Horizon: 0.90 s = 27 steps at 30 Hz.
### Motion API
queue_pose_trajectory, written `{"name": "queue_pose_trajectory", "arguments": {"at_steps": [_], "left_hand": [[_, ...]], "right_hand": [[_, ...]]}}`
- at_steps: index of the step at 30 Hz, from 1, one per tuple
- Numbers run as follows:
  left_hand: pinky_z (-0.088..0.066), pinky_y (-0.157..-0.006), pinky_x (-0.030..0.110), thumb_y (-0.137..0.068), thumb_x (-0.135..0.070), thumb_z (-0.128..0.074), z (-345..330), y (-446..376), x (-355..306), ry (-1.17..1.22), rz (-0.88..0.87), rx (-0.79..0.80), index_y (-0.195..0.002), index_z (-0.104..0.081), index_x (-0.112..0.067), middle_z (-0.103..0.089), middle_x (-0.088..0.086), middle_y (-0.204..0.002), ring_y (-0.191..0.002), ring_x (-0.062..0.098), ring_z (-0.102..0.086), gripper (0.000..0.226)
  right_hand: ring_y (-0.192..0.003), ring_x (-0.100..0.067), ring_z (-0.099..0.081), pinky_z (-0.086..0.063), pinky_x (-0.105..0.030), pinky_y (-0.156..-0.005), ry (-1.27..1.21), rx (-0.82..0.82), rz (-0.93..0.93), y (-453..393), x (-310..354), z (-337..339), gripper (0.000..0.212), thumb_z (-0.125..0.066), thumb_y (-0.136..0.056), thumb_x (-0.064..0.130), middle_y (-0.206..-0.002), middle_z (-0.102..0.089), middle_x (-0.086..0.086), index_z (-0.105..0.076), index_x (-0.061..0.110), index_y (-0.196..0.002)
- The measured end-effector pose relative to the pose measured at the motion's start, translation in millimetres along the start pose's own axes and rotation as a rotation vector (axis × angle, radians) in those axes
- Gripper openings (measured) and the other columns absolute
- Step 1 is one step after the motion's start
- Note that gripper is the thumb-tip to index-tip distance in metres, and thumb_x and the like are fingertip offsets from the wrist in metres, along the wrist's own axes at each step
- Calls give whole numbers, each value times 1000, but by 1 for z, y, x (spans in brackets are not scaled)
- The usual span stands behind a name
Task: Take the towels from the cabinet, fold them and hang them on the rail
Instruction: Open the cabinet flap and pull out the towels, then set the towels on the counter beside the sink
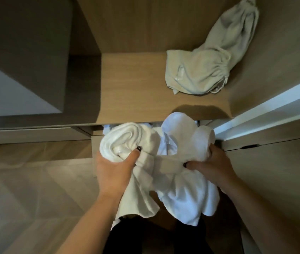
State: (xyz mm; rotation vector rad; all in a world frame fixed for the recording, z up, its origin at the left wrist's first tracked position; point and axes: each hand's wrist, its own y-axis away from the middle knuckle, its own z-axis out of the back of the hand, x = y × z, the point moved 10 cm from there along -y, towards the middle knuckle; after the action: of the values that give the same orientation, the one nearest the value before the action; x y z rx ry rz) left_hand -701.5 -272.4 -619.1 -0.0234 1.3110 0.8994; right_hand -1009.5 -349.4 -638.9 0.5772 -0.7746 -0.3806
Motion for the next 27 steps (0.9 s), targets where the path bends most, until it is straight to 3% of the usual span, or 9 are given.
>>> {"name": "queue_pose_trajectory", "arguments": {"at_steps": [2, 4, 7, 11, 16, 21, 25, 27], "left_hand": [[-52, -86, 23, -63, -38, -87, 25, 17, -39, 17, -40, -17, -121, -60, -30, -69, -9, -111, -99, 2, -66, 65], [-51, -79, 16, -69, -24, -86, 48, 33, -78, 38, -102, -25, -116, -63, -28, -72, -9, -105, -93, -1, -67, 52], [-54, -79, 21, -72, -18, -86, 78, 56, -124, 86, -157, -16, -111, -66, -28, -73, -11, -100, -90, 0, -69, 45], [-49, -70, 5, -70, -14, -85, 121, 76, -175, 183, -212, -59, -113, -63, -29, -72, -13, -101, -92, -1, -67, 51], [-48, -67, 5, -67, -31, -87, 179, 93, -213, 274, -222, -110, -133, -50, -21, -65, -6, -117, -97, 2, -64, 76], [-50, -78, 23, -67, -41, -87, 231, 103, -245, 332, -262, -120, -134, -44, -27, -61, -5, -119, -101, 11, -63, 80], [-47, -75, 21, -70, -34, -85, 257, 104, -275, 370, -306, -131, -136, -43, -26, -59, -5, -120, -103, 13, -62, 78], [-46, -73, 20, -71, -32, -85, 265, 102, -291, 361, -332, -138, -135, -43, -26, -59, -5, -118, -102, 13, -62, 76]], "right_hand": [[-98, -18, -62, -54, -41, -84, -24, -4, 21, 24, 30, 19, 67, -90, -48, 36, -106, -64, 6, -58, 32, -106], [-93, -15, -63, -52, -34, -75, -19, -22, 74, 44, 67, 41, 62, -91, -49, 32, -99, -66, 10, -60, 33, -102], [-87, -16, -61, -44, -29, -68, 7, -59, 155, 76, 126, 70, 56, -92, -56, 25, -93, -64, 8, -58, 28, -100], [-80, -8, -53, -40, -24, -62, 8, -106, 210, 127, 188, 92, 55, -90, -63, 30, -90, -56, 11, -51, 29, -101], [-106, -24, -51, -35, -29, -81, -67, -110, 199, 190, 239, 97, 63, -85, -73, 29, -111, -49, -1, -48, 20, -123], [-90, -14, -57, -50, -38, -82, -330, -75, 213, 238, 256, 88, 53, -86, -71, 16, -100, -60, 10, -52, 26, -110], [-98, -21, -59, -50, -41, -86, -471, -33, 186, 251, 270, 84, 54, -85, -73, 17, -104, -62, 5, -54, 27, -116], [-88, -15, -59, -49, -36, -78, -549, -40, 200, 252, 283, 91, 50, -83, -75, 13, -97, -62, 8, -55, 24, -115]]}}
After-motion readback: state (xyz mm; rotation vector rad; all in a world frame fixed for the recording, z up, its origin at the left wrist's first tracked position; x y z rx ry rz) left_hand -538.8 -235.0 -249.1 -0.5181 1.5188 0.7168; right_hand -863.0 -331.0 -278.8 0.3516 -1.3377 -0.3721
